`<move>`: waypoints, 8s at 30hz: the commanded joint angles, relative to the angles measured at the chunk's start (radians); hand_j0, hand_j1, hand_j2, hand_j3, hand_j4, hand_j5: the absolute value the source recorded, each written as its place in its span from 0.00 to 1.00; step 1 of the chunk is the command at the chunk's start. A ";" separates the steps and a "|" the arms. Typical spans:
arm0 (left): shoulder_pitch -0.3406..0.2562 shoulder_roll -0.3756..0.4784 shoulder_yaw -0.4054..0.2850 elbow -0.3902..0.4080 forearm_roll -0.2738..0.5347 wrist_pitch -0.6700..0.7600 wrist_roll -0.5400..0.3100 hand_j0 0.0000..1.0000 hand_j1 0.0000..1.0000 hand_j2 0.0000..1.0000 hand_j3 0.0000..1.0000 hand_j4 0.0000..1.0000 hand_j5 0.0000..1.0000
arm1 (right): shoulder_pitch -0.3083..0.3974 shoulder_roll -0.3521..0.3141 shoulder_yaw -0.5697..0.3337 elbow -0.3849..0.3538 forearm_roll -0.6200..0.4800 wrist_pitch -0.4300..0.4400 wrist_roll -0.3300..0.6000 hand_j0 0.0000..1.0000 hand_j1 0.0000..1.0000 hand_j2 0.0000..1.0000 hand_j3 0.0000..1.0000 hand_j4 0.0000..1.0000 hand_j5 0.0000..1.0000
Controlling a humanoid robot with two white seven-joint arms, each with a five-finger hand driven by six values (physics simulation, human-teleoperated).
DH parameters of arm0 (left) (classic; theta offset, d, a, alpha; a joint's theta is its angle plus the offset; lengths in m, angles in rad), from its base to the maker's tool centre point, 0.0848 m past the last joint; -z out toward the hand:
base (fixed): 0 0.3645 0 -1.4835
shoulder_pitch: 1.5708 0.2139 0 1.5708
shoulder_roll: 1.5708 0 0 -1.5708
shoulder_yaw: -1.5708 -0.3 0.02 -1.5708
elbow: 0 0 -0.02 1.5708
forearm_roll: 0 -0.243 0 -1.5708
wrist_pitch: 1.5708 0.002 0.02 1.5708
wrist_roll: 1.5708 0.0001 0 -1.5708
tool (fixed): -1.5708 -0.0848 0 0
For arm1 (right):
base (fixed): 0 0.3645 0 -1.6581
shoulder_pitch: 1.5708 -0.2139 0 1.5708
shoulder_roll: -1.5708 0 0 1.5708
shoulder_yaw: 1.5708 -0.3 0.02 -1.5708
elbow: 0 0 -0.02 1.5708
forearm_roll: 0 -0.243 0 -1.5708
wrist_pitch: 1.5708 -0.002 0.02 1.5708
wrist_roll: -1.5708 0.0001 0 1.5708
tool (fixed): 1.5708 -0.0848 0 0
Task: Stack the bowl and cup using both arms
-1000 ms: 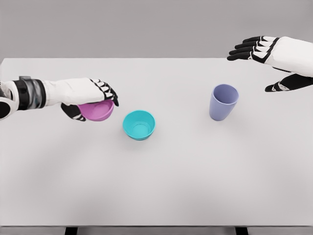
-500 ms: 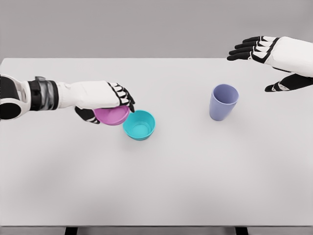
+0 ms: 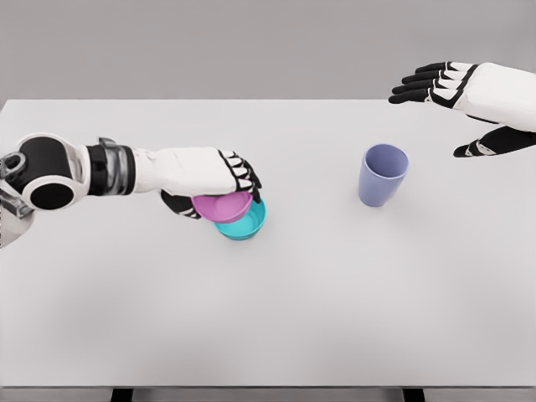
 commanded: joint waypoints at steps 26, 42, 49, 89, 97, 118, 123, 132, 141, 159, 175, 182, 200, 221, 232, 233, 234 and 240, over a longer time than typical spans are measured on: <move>0.009 -0.089 -0.034 0.085 -0.044 0.002 0.001 0.66 0.66 0.66 0.66 0.66 0.66 | 0.000 -0.001 0.000 0.001 -0.006 0.003 -0.001 1.00 1.00 1.00 1.00 1.00 1.00; 0.011 -0.094 -0.035 0.092 -0.054 -0.001 0.001 0.81 0.81 0.81 0.81 0.81 0.81 | 0.000 -0.001 0.000 0.000 -0.006 0.003 -0.001 1.00 1.00 1.00 1.00 1.00 1.00; 0.011 -0.091 -0.038 0.092 -0.054 -0.001 0.001 0.98 0.98 0.98 0.98 0.98 0.98 | 0.000 -0.001 0.000 0.000 -0.006 0.003 -0.001 1.00 1.00 1.00 1.00 1.00 1.00; 0.227 0.343 0.215 0.253 0.884 -0.340 0.001 1.00 1.00 1.00 1.00 1.00 1.00 | 0.032 -0.026 -0.026 -0.020 -0.006 0.003 -0.001 1.00 1.00 1.00 1.00 1.00 1.00; 0.244 0.342 0.220 0.251 0.882 -0.340 0.001 1.00 1.00 1.00 1.00 1.00 1.00 | 0.012 0.004 0.021 -0.059 0.224 0.003 -0.001 1.00 1.00 1.00 1.00 1.00 1.00; 0.248 0.335 0.223 0.260 0.881 -0.340 0.001 1.00 1.00 1.00 1.00 1.00 1.00 | -0.213 0.060 0.357 0.061 0.359 0.003 -0.001 1.00 1.00 1.00 1.00 1.00 1.00; 0.249 0.335 0.223 0.260 0.881 -0.340 0.001 1.00 1.00 1.00 1.00 1.00 1.00 | -0.225 0.091 0.386 0.128 0.382 0.003 -0.001 1.00 1.00 1.00 1.00 1.00 1.00; 0.249 0.332 0.223 0.276 0.882 -0.340 0.001 1.00 1.00 1.00 1.00 1.00 1.00 | -0.270 0.132 0.460 0.199 0.406 0.003 -0.001 1.00 1.00 1.00 1.00 1.00 1.00; 0.249 0.331 0.223 0.276 0.881 -0.340 0.001 1.00 1.00 1.00 1.00 1.00 1.00 | -0.296 0.168 0.484 0.237 0.431 0.003 -0.001 1.00 1.00 1.00 1.00 1.00 1.00; 0.250 0.331 0.223 0.277 0.881 -0.340 0.001 1.00 1.00 1.00 1.00 1.00 1.00 | -0.316 0.203 0.529 0.308 0.436 0.003 -0.001 1.00 1.00 1.00 1.00 1.00 1.00; 0.262 0.332 0.227 0.276 0.881 -0.340 0.001 1.00 1.00 1.00 1.00 1.00 1.00 | -0.330 0.229 0.561 0.346 0.434 0.003 -0.001 0.67 0.67 0.67 0.67 0.67 0.67; 0.262 0.332 0.227 0.276 0.882 -0.340 0.001 1.00 1.00 1.00 1.00 1.00 1.00 | -0.348 0.238 0.537 0.348 0.431 0.003 -0.001 0.63 0.63 0.63 0.63 0.63 0.63; 0.262 0.332 0.227 0.276 0.882 -0.340 0.001 1.00 1.00 1.00 1.00 1.00 1.00 | -0.379 0.395 0.415 0.213 0.425 0.003 -0.001 0.66 0.66 0.66 0.66 0.66 0.66; 0.262 0.332 0.227 0.274 0.882 -0.340 0.001 1.00 1.00 1.00 1.00 1.00 1.00 | -0.374 0.522 0.540 0.096 0.423 0.003 -0.001 0.68 0.68 0.68 0.68 0.68 0.68; 0.262 0.331 0.232 0.271 0.882 -0.340 0.001 1.00 1.00 1.00 1.00 1.00 1.00 | -0.374 0.557 0.583 0.147 0.428 0.003 -0.001 0.68 0.68 0.68 0.68 0.68 0.68; 0.262 0.331 0.232 0.271 0.882 -0.340 0.001 1.00 1.00 1.00 1.00 1.00 1.00 | -0.374 0.557 0.583 0.148 0.429 0.003 -0.001 0.68 0.68 0.68 0.68 0.68 0.68; 0.262 0.331 0.232 0.270 0.882 -0.340 0.001 1.00 1.00 1.00 1.00 1.00 1.00 | -0.374 0.557 0.583 0.155 0.431 0.003 -0.001 0.68 0.68 0.68 0.68 0.68 0.68; 0.262 0.331 0.232 0.268 0.881 -0.340 0.001 1.00 1.00 1.00 1.00 1.00 1.00 | -0.373 0.556 0.589 0.168 0.431 0.003 -0.001 0.72 0.72 0.72 0.72 0.72 0.72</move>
